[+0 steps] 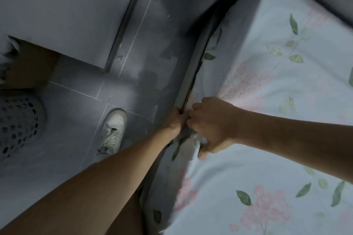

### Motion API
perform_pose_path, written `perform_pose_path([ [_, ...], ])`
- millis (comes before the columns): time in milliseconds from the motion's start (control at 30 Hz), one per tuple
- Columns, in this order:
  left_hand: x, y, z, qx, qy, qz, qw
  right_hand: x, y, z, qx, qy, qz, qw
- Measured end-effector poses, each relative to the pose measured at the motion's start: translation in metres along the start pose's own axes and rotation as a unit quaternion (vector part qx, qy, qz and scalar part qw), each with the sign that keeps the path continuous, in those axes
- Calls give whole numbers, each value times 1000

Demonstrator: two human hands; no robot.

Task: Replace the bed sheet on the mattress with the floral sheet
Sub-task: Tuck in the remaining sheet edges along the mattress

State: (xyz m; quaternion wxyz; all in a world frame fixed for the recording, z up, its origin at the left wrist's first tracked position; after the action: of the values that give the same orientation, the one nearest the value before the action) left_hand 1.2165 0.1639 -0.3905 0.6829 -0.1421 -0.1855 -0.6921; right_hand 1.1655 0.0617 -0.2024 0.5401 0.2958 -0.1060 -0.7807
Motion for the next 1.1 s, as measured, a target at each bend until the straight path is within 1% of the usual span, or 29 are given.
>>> perform_pose_path([
  [33, 6, 1, 4, -7, 14, 25, 1000, -1, 3, 1, 3, -5, 1, 1000],
  [133, 1, -5, 1, 29, 35, 87, 995, -7, 5, 9, 17, -13, -3, 1000],
  [167, 1, -8, 4, 23, 39, 110, 993, -8, 7, 13, 21, -14, -6, 1000],
  [200, 0, -10, 7, -6, 30, 109, 994, -9, 8, 15, 24, -16, -15, 999],
  [233, 2, -14, 8, -43, 10, 86, 995, -10, 10, 16, 28, -20, -24, 999],
  [267, -1, -18, 1, -63, -10, 40, 997, -10, 11, 15, 31, -24, -29, 999],
  [300, -3, -19, -1, -70, -16, -23, 997, -10, 11, 13, 30, -29, -27, 999],
  [333, -3, -16, -2, -60, -20, -106, 992, -11, 10, 11, 29, -31, -22, 999],
  [367, -2, -11, -2, -28, -32, -198, 979, -11, 8, 10, 24, -35, -12, 999],
  [400, 0, -4, 2, 12, -73, -270, 960, -11, 7, 9, 18, -36, -5, 999],
  [433, -2, 5, 9, 59, -125, -307, 941, -11, 7, 8, 11, -39, -2, 999],
  [467, -11, 13, 17, 95, -166, -315, 930, -12, 7, 7, 6, -40, -2, 999],
  [500, -26, 21, 24, 115, -173, -298, 932, -13, 7, 6, -1, -44, 0, 999],
  [533, -46, 27, 30, 112, -158, -276, 941, -13, 7, 4, -4, -45, 8, 999],
  [567, -66, 29, 35, 84, -119, -260, 955, -13, 7, 1, -10, -48, 21, 999],
  [600, -89, 29, 40, 35, -77, -263, 961, -13, 8, -1, -15, -52, 30, 998],
  [633, -108, 29, 44, -8, -54, -275, 960, -13, 8, -1, -20, -58, 40, 997],
  [700, -144, 24, 53, -57, -22, -279, 958, -23, 6, 2, -18, -54, 64, 996],
  [767, -168, 11, 65, -88, 8, -208, 974, -56, -3, 7, 15, -18, 60, 998],
  [800, -174, 6, 71, -91, 18, -172, 981, -80, -12, 6, 32, 5, 35, 999],
  [833, -179, 2, 76, -84, 21, -145, 986, -108, -23, 4, 32, 25, 2, 999],
  [867, -185, -2, 78, -75, 24, -127, 989, -135, -38, 0, 20, 42, -22, 999],
  [933, -194, -7, 86, -71, 16, -104, 992, -177, -72, -12, -27, 68, -19, 997],
  [1000, -199, -11, 91, -80, 14, -87, 993, -189, -91, -23, -50, 54, -12, 997],
  [1100, -202, -12, 83, -66, 32, -80, 994, -185, -93, -29, -62, 18, -30, 998],
])
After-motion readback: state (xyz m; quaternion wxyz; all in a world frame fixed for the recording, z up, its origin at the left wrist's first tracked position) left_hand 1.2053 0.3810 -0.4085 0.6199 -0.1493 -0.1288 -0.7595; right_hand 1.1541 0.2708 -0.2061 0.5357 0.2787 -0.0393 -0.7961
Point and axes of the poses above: each hand's wrist, its own z-axis away from the middle knuckle, its own y-axis out of the back of the hand, x = y × z, the point moved 2 cm from there along -z, towards the middle knuckle, and after that the axes turned 8 degrees about -z, right-handed, at the moved point
